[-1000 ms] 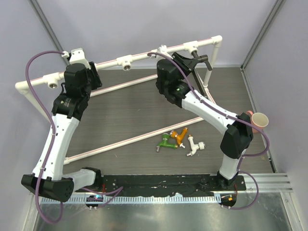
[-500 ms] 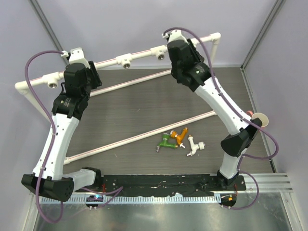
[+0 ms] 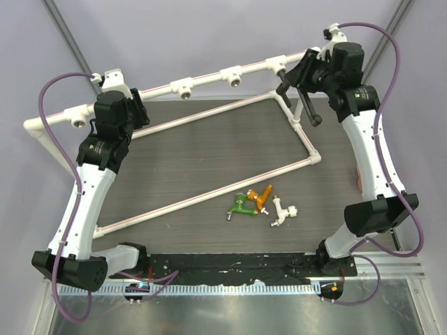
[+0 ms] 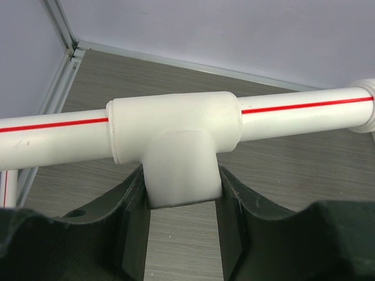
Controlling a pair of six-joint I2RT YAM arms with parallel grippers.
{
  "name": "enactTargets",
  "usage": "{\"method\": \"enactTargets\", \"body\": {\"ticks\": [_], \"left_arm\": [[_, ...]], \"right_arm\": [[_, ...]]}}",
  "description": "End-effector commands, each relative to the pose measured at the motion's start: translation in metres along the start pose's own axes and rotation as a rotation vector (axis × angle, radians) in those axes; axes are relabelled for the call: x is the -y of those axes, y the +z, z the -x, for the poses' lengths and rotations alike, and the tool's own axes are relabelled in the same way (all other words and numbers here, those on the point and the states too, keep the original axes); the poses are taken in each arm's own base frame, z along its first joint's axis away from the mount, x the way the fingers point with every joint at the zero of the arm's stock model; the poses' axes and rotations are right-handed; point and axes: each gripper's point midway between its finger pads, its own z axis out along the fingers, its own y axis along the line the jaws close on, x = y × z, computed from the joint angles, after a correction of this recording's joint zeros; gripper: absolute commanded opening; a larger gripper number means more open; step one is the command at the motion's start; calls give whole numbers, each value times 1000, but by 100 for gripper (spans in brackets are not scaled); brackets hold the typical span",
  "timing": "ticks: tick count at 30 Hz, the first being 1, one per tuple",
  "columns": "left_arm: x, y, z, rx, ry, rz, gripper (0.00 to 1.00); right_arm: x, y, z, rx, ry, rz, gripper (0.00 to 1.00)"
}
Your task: Install the water faucets
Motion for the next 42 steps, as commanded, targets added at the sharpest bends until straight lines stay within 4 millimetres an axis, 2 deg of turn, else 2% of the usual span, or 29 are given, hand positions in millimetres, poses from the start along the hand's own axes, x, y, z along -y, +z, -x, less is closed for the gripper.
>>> {"method": "enactTargets", "body": {"ticks": [1,3,4,5,6,7,8,9,10,12,13,14,15,16,17,20,22,23,25,26,28,29,31,35,36,37,38,39,42], "left_arm": [[-34,-14,30,106,-33,138,0],[-34,-15,30,107,-33,138,0],[-34,-14,30,106,-33,138,0],[-34,-14,30,106,-33,138,0],[-34,-15,30,107,-33,138,0],[-34,-15,30,107,-33,138,0],[-34,-14,30,105,-33,137,0],[-34,-15,30,107,-35,138,0],[-34,-14,30,105,-34,137,0],[-34,-14,30,105,-35,137,0],[-34,-14,30,104,-34,136,0],[-33,-13,29,102,-34,134,0],[-33,-14,30,103,-36,133,0],[-33,-13,29,101,-35,130,0],[-33,-14,29,103,-36,131,0],[-33,-13,29,101,-37,131,0],[-33,-13,29,101,-37,131,0],[-33,-12,29,100,-37,132,0],[-33,-13,29,101,-37,130,0],[-33,-13,29,101,-37,131,0],[-33,-12,29,100,-37,132,0],[-34,-12,29,100,-37,133,0],[-34,-13,29,101,-37,133,0],[-34,-13,29,100,-37,133,0],[-34,-13,30,102,-38,131,0],[-34,-13,29,101,-37,131,0],[-34,-13,29,101,-37,131,0],[-34,-13,30,102,-38,131,0],[-34,-13,30,103,-39,131,0]], "right_arm": [[-5,10,4,-7,268,277,1],[-9,11,3,-20,411,351,1],[2,15,5,16,454,389,1],[0,12,4,8,495,443,1],[-1,11,6,-1,609,478,1],[7,13,5,39,634,520,1],[7,12,2,35,672,558,1],[12,15,-8,-3,812,572,1],[12,9,4,54,800,635,1],[15,12,-1,44,882,676,1],[13,7,1,46,941,727,1],[16,12,-3,40,978,743,1],[14,6,0,70,970,801,1],[13,3,3,49,1048,832,1],[17,8,-2,44,1071,843,1],[16,6,-3,57,1055,868,1],[17,7,-4,52,1038,825,9],[18,10,-6,75,969,797,22],[19,11,-6,63,944,720,38],[21,12,-7,81,883,690,52],[24,10,-5,78,860,633,61],[26,10,-5,90,816,616,70],[27,8,-4,83,797,577,80],[34,6,-6,76,709,450,89],[40,7,-7,95,632,408,89],[41,0,-2,115,594,376,91],[49,-1,0,120,589,296,91],[56,-3,2,142,503,254,92],[72,-18,9,161,417,92,94]]}}
